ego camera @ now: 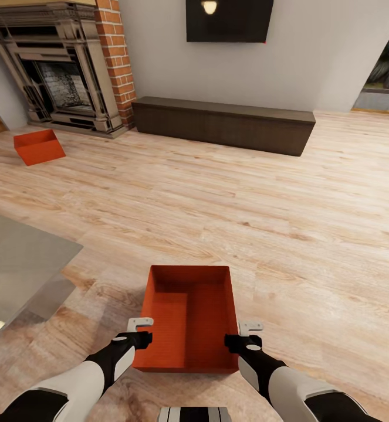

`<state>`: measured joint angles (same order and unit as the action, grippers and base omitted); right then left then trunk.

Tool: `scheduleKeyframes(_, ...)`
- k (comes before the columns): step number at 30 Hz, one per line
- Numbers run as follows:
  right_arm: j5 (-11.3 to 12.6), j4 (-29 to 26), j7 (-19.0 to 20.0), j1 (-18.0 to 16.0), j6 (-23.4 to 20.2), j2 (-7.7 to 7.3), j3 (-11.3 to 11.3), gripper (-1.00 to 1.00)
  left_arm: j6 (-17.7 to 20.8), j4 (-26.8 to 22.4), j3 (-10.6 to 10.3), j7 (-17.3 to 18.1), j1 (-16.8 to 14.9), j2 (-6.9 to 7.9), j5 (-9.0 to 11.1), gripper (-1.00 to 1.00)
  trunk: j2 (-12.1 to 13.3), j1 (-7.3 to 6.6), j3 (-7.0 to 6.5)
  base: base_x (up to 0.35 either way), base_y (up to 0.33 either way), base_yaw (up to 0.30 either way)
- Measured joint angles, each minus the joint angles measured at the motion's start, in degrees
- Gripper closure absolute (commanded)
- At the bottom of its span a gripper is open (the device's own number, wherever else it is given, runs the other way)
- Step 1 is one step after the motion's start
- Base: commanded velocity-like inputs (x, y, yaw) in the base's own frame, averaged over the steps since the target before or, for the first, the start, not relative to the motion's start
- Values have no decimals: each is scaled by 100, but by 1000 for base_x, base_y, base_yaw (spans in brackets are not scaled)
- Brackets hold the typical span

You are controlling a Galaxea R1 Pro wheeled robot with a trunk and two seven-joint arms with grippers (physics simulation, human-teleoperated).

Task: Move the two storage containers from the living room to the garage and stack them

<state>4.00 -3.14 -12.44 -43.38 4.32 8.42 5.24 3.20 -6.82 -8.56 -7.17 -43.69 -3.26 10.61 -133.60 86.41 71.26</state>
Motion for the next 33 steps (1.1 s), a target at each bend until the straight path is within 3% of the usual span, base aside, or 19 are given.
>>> scheduleKeyframes(5,1,0,0,0,5,0,2,-100,0,0,-2,5,0,8,0,-100,-119,65,53,0,0,0)
scheduleKeyframes(33,-34,0,36,0,4,29,8,-100,0,0,-1,-9,0,9,0,-100,-120,66,54,0,0,0)
